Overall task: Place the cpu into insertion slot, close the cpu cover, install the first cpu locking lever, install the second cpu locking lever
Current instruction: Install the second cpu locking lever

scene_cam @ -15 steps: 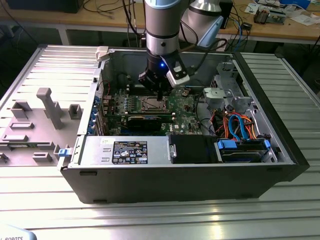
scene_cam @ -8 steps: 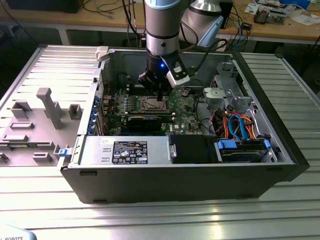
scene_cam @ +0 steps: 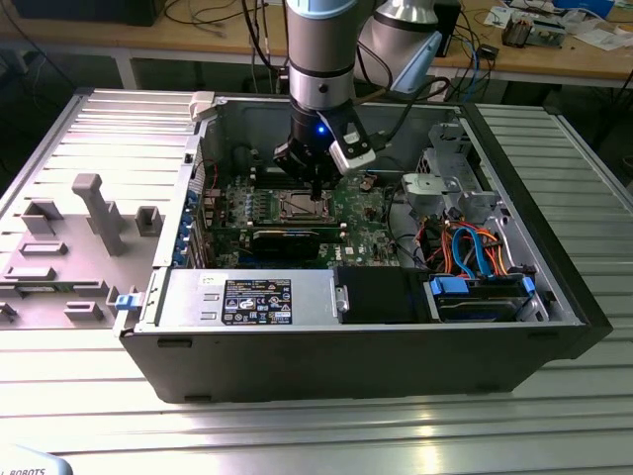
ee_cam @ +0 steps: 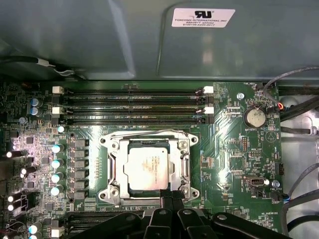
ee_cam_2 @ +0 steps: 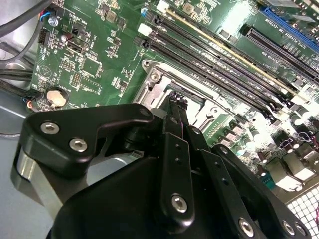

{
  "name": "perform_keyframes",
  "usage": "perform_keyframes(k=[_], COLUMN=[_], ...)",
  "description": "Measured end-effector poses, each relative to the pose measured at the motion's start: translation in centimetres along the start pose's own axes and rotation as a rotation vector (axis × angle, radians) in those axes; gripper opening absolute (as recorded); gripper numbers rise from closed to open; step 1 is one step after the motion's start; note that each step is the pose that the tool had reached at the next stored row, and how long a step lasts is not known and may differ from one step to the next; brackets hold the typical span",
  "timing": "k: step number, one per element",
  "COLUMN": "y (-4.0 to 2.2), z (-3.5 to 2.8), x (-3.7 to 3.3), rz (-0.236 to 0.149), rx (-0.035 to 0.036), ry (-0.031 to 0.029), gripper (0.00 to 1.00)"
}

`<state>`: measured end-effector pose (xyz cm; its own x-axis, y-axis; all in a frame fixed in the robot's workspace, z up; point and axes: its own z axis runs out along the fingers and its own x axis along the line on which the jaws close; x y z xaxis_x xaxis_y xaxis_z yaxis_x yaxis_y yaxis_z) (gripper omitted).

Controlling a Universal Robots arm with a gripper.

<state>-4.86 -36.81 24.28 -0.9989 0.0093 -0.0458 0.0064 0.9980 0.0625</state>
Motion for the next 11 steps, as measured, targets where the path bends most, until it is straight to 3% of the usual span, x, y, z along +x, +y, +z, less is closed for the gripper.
perform_keyframes(k=[4,11], y=[-0.09,-1.72], z=[-0.22,-0.23], x=[-0.16,-0.11], rz=[0.001,0.001], rx=[-0.0008,-0.0013], ry=[0.0177,0.0178], gripper=[0.12,0.12])
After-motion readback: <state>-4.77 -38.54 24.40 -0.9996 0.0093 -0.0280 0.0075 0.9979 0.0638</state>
